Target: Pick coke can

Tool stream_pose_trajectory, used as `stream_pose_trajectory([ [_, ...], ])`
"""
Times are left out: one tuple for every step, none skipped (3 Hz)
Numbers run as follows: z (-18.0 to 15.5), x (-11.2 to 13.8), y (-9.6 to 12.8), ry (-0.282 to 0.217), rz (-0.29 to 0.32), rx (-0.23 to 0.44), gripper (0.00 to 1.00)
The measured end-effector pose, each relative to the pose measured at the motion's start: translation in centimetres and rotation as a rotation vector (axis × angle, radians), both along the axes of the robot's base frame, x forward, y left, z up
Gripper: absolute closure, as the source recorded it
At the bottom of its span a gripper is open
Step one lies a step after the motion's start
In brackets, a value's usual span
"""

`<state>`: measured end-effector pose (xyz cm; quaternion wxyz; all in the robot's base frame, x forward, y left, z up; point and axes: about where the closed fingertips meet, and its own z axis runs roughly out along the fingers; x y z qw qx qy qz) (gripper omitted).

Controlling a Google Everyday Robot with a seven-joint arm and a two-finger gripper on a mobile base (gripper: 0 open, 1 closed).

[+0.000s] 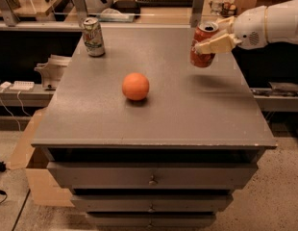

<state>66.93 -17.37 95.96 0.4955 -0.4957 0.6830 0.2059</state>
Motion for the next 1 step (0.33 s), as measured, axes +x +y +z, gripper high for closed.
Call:
stream_pose_trajectory([
  [0.73, -0.24, 0.36, -0.017, 0.021, -0.021, 1.00],
])
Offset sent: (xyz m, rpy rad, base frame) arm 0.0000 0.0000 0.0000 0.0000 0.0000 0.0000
